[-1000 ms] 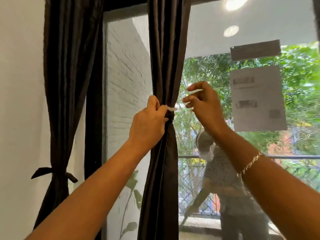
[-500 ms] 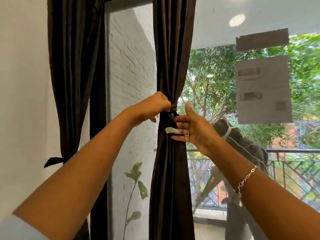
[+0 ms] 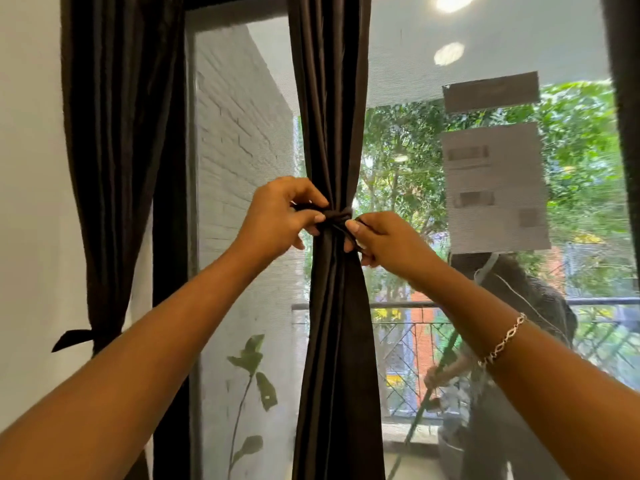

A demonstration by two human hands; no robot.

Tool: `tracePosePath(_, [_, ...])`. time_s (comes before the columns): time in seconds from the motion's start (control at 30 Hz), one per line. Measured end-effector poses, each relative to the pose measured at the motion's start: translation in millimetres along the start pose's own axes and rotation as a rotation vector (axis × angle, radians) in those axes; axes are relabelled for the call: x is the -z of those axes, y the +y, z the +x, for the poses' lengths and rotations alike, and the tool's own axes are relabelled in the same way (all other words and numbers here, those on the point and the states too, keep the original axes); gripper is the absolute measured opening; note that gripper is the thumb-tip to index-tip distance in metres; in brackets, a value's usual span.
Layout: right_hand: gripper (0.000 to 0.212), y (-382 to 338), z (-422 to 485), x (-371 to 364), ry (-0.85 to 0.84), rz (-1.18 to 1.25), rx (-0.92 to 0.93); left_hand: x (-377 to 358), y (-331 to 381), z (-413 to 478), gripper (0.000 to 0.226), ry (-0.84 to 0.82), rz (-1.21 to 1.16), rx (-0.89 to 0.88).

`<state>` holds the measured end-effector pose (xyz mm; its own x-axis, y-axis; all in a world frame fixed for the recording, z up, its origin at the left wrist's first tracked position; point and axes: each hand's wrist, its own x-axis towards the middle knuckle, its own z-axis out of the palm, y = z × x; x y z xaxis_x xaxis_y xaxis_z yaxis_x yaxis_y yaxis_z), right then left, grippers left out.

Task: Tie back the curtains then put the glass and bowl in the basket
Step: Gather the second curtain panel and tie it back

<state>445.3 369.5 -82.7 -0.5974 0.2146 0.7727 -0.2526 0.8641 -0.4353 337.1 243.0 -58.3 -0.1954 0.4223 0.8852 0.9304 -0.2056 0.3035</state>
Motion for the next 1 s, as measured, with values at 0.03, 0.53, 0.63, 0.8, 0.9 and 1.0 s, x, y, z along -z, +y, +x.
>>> tracePosePath(0.03, [0.04, 1.4, 1.1, 4.4, 0.001, -0.039, 0.014, 0.8, -2.1, 0.3, 0.015, 0.011, -0.021, 0.005])
tracePosePath(0.53, [0.025, 42.4, -19.3, -17.0, 0.103, 0.674, -0.338, -44.2, -34.4, -49.9, 0.023, -0.081, -0.165, 0.38])
tracePosePath(0.63, [0.08, 55.3, -27.2, -45.0, 0.085, 0.671, -0.407, -80.9, -46.3, -88.0, 0.034, -0.403, 0.024, 0.498])
tracePosePath(0.8, [0.06, 71.7, -60.3, -86.3, 0.062, 0.39, -0.431, -114.8, -55.2, -132.8, 0.028, -0.321, 0.389, 0.566])
tracePosePath(0.9, [0.025, 82.2, -77.8, -104.9, 0.111, 0.362, -0.435, -118.8, -41.1, -142.5, 0.024, -0.299, 0.433, 0.557])
tracePosePath(1.0, [0.015, 82.0, -85.0, -109.7, 0.182, 0.298, -0.407, -121.2, -33.9, -147.3, 0.026, -0.283, 0.452, 0.559])
